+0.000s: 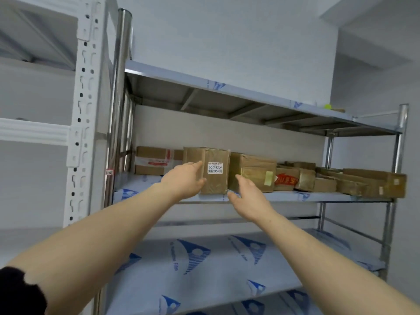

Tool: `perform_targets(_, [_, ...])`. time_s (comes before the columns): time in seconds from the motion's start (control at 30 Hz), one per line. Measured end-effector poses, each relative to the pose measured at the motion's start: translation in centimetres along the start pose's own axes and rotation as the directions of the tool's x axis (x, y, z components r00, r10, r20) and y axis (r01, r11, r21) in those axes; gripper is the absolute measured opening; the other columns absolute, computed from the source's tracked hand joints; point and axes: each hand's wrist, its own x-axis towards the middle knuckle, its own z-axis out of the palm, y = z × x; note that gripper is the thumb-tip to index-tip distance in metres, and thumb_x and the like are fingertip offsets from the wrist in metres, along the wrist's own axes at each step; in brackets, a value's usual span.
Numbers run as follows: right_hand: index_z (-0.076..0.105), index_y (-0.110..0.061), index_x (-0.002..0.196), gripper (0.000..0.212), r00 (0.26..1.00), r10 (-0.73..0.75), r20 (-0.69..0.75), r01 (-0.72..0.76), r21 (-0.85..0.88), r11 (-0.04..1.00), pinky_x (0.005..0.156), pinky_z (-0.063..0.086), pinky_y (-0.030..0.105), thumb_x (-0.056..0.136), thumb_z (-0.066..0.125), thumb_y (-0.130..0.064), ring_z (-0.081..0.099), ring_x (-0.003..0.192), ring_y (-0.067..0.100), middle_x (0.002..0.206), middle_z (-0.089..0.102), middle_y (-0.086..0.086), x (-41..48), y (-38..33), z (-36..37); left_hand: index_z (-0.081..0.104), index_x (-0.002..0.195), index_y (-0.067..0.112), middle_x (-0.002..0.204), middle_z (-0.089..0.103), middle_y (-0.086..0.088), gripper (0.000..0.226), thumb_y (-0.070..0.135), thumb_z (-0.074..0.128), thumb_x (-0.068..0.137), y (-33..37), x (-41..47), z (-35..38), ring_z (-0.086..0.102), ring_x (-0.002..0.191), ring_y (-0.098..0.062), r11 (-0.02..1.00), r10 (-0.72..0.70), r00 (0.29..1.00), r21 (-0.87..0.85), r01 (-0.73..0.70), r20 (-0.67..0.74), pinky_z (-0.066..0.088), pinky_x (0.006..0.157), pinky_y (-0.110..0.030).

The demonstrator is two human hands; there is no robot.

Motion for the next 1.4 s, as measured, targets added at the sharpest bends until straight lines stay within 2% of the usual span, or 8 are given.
perform_targets(0.2, [0.022, -0.007, 0.149, 0.057, 0.995, 0.073, -0.062, -0.062, 0.174, 0.983, 0.108, 0.030, 0.033, 0.100, 0.045, -0.024, 0.032, 0.138, 0.025, 0.152, 0.032, 0.011, 10.4, 2.6, 2.2, 0.022, 0.151, 0.017, 0.151, 0.035, -0.011, 0.062, 0.036, 0.047, 0.098, -2.5, 8.5, 2.3, 0.034, 0.139, -0.027, 0.987, -0.091, 0.995, -0.135, 0.087, -0.029, 0.029, 0.109, -0.032])
perform_targets(0.4, [0.014, -0.020, 0.153, 0.064, 0.986, 0.128, -0.108, -0.074, 0.405, 0.911, 0.115, 0.027, 0.043, 0.099, 0.046, -0.030, 0.030, 0.140, 0.027, 0.154, 0.029, 0.007, 17.8, 4.6, 3.8, 0.031, 0.149, 0.020, 0.149, 0.041, -0.005, 0.056, 0.037, 0.046, 0.098, -2.3, 15.0, 3.9, 0.036, 0.138, -0.022, 0.937, -0.163, 0.984, -0.324, 0.130, -0.077, 0.028, 0.107, -0.025])
perform_targets(0.57, [0.015, -0.023, 0.152, 0.061, 0.995, 0.073, -0.063, -0.029, 0.529, 0.848, 0.112, 0.026, 0.036, 0.100, 0.045, -0.031, 0.029, 0.141, 0.023, 0.155, 0.028, 0.005, 20.4, 5.7, 4.5, 0.037, 0.146, 0.018, 0.146, 0.045, -0.005, 0.052, 0.037, 0.046, 0.098, -1.5, 17.3, 5.3, 0.040, 0.135, -0.022, 0.905, -0.235, 0.967, -0.386, 0.181, -0.099, 0.031, 0.109, -0.028])
perform_targets(0.77, [0.019, -0.022, 0.151, 0.058, 0.998, -0.011, -0.062, 0.047, 0.617, 0.785, 0.108, 0.028, 0.031, 0.100, 0.046, -0.025, 0.032, 0.139, 0.021, 0.153, 0.033, 0.004, 20.3, 6.6, 4.3, 0.048, 0.139, 0.014, 0.137, 0.054, -0.008, 0.050, 0.042, 0.045, 0.097, 0.4, 16.8, 5.8, 0.047, 0.128, -0.027, 0.864, -0.356, 0.918, -0.435, 0.252, -0.174, 0.038, 0.103, -0.032])
perform_targets(1.03, [0.022, -0.025, 0.149, 0.058, 0.985, -0.079, -0.156, 0.165, 0.682, 0.712, 0.106, 0.033, 0.030, 0.098, 0.049, -0.019, 0.042, 0.131, 0.019, 0.146, 0.042, 0.001, 16.3, 7.0, 4.9, 0.060, 0.125, 0.015, 0.118, 0.065, -0.006, 0.041, 0.040, 0.047, 0.097, 2.6, 12.2, 5.1, 0.057, 0.113, -0.025, 0.833, -0.395, 0.871, -0.514, 0.206, -0.292, 0.045, 0.099, -0.040])
perform_targets(1.17, [0.029, -0.028, 0.143, 0.054, 0.964, -0.123, -0.235, 0.258, 0.725, 0.639, 0.102, 0.044, 0.040, 0.095, 0.053, -0.018, 0.051, 0.121, 0.014, 0.135, 0.052, -0.002, 12.8, 7.3, 6.1, 0.059, 0.125, 0.016, 0.117, 0.064, 0.000, 0.037, 0.036, 0.053, 0.095, 2.9, 8.6, 5.2, 0.059, 0.109, -0.016, 0.803, -0.405, 0.859, -0.571, 0.171, -0.312, 0.047, 0.098, -0.041])
perform_targets(1.27, [0.035, -0.027, 0.137, 0.050, 0.956, -0.142, -0.258, 0.292, 0.770, 0.567, 0.094, 0.048, 0.028, 0.093, 0.059, -0.024, 0.054, 0.113, 0.006, 0.125, 0.055, -0.008, 10.6, 7.5, 6.7, 0.060, 0.122, 0.017, 0.113, 0.064, 0.002, 0.033, 0.032, 0.057, 0.093, 3.4, 6.3, 5.2, 0.061, 0.105, -0.014, 0.770, -0.439, 0.844, -0.612, 0.178, -0.308, 0.050, 0.095, -0.041])
perform_targets(1.4, [0.040, -0.032, 0.121, 0.033, 0.973, -0.088, -0.215, 0.233, 0.885, 0.403, 0.082, 0.042, 0.010, 0.093, 0.056, -0.035, 0.051, 0.097, -0.018, 0.107, 0.051, -0.028, 8.1, 7.4, 7.1, 0.056, 0.124, 0.019, 0.114, 0.062, 0.004, 0.035, 0.028, 0.061, 0.091, 4.4, 3.4, 5.7, 0.060, 0.104, -0.012, 0.745, -0.460, 0.837, -0.641, 0.183, -0.296, 0.051, 0.095, -0.040])
